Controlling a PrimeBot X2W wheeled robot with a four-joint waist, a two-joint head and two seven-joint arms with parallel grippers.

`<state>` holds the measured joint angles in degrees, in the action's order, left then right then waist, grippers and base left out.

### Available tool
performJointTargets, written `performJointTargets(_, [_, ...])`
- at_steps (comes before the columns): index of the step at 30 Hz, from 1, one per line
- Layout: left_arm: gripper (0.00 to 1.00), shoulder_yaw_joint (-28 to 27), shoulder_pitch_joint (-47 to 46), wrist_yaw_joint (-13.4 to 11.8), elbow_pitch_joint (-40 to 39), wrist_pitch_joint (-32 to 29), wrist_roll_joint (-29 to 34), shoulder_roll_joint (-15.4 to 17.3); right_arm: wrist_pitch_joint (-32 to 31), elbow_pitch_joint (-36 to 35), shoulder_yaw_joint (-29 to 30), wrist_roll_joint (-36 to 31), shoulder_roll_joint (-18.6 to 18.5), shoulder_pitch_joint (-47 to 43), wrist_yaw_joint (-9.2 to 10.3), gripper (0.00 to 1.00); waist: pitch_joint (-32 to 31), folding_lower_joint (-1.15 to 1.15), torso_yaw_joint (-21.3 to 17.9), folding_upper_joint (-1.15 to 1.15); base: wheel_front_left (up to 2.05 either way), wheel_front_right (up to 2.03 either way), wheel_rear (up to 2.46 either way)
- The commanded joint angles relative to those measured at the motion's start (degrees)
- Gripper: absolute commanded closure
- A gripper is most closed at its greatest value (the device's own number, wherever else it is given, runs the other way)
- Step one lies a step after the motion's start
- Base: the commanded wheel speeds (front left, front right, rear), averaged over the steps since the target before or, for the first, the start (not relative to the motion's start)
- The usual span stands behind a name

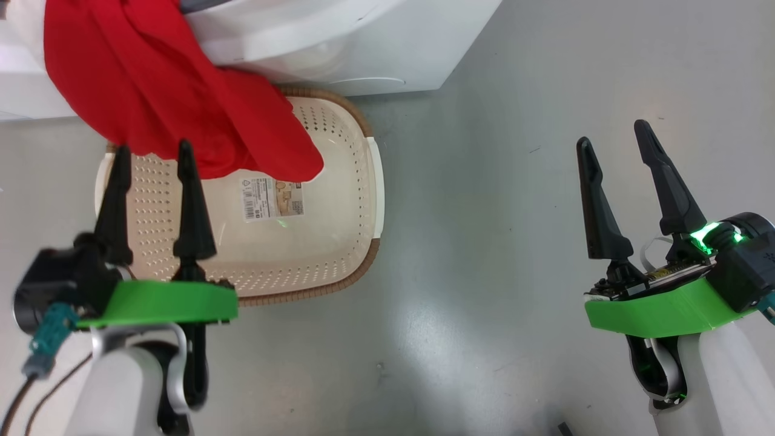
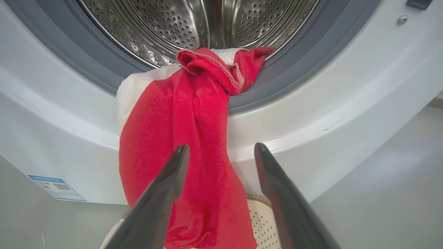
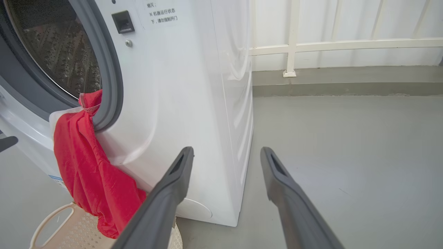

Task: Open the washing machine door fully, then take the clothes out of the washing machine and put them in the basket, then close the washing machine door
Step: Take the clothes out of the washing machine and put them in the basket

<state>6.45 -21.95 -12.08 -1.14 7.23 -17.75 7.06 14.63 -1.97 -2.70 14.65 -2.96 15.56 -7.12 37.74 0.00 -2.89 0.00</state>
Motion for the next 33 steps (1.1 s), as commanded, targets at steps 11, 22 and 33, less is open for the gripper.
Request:
performJointTargets(11, [0.0,-2.3,-9.3,1.0,9.1,2.0,-1.3,1.2,0.4,-1.2,-1.9,1.0,0.1,-0.2,-0.36,0.0,0.2,0.0,-0.3,0.0,0.0,0.0,0.0])
performJointTargets(22, [0.0,-2.5,-19.3,2.5,25.3,4.3,-1.5,2.6,0.4,-1.0,-2.5,1.4,0.1,0.2,-0.36,0.0,0.4,0.0,-1.5,0.0,0.0,0.0,0.0])
performJointTargets(33, [0.0,-2.9,-28.4,3.1,36.0,6.9,-0.7,4.2,0.4,-0.9,-2.9,1.5,0.1,0.2,-0.36,0.0,0.5,0.0,-2.2,0.0,0.0,0.0,0.0])
